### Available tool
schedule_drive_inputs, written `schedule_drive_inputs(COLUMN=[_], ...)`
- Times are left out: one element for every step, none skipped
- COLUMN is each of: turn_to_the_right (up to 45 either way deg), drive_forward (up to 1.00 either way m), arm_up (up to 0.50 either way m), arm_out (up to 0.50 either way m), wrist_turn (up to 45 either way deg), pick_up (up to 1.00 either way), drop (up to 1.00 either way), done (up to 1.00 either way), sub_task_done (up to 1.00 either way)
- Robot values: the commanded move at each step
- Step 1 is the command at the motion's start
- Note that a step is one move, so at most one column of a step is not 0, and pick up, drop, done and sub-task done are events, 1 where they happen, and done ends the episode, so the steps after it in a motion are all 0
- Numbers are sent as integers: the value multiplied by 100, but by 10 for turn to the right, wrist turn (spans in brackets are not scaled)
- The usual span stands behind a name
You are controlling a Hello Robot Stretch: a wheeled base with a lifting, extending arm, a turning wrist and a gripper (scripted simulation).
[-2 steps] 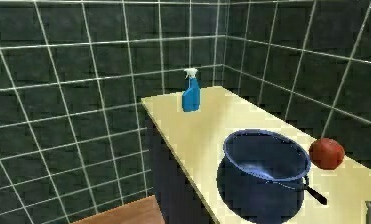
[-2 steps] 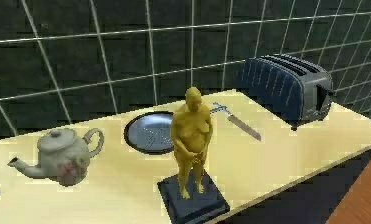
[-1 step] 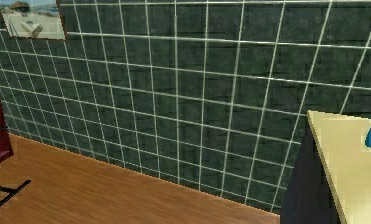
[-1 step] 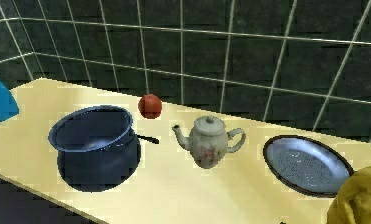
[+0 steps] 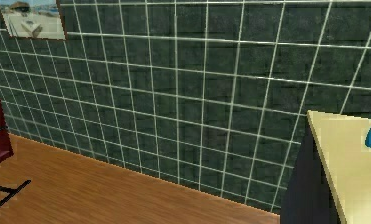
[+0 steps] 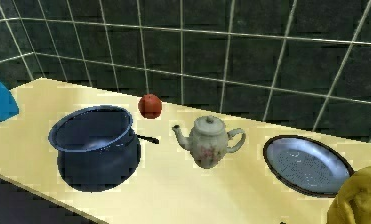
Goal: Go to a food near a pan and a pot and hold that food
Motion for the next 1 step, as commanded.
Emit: schedule_drive_inputs(turn_to_the_right=[0], drive_forward=[0], arm_up=[38], arm_out=[0], wrist_turn=[0], pick_up=[0], drop=[0], done=[0], sub_task_done=[0])
